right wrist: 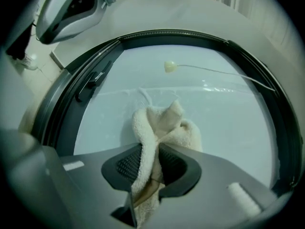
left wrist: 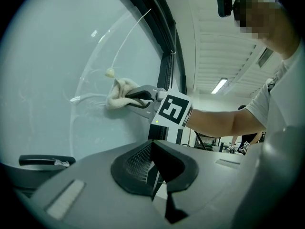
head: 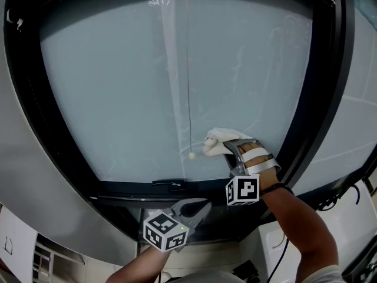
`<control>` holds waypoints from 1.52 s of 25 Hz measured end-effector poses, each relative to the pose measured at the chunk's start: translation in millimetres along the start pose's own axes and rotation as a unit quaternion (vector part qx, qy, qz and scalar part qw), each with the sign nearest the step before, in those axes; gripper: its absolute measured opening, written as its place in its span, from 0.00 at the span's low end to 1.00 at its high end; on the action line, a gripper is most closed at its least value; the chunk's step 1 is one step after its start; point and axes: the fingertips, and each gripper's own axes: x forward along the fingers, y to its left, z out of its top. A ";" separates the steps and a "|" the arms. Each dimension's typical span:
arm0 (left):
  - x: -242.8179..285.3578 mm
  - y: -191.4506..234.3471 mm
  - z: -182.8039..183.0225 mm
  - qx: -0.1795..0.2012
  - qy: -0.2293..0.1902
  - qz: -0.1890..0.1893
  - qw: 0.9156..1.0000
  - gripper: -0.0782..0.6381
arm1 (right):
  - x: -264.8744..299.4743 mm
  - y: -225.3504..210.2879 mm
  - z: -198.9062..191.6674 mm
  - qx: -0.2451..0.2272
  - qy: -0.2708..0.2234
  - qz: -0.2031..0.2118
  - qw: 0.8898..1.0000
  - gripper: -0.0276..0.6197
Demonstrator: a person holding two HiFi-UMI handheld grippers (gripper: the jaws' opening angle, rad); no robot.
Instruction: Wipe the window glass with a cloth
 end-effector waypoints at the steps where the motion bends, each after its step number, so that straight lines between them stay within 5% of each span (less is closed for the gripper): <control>1: -1.5 1.1 1.2 0.001 -0.002 0.001 1.000 0.13 | 0.0 -0.2 0.2 -0.006 0.001 0.005 1.000 0.18; 7: -10.1 3.3 6.4 0.006 -0.006 0.004 1.000 0.13 | 2.0 1.4 -1.1 -0.031 0.001 0.026 0.999 0.18; 12: -19.1 3.4 11.4 0.010 -0.009 0.003 1.000 0.13 | -9.3 -7.7 3.3 0.023 -0.015 0.101 0.994 0.18; 15: -25.6 4.4 14.7 0.016 -0.008 0.004 1.000 0.13 | -21.5 -25.4 10.8 0.038 -0.031 0.102 0.994 0.18; 19: -34.2 10.7 20.1 0.022 -0.009 0.008 1.000 0.13 | -39.7 -61.8 24.7 0.022 -0.041 0.044 0.998 0.18; 23: -44.8 16.9 25.0 0.027 -0.009 0.012 1.000 0.13 | -62.2 -115.9 42.5 0.005 -0.052 -0.060 0.997 0.18; 31: -61.7 18.3 28.6 0.037 -0.014 0.009 0.999 0.13 | -85.3 -248.2 37.8 0.003 -0.027 -0.235 0.972 0.18; 38: -67.1 20.0 27.6 0.037 -0.010 0.006 0.999 0.13 | -67.2 -339.4 43.6 -0.038 -0.002 -0.310 0.950 0.18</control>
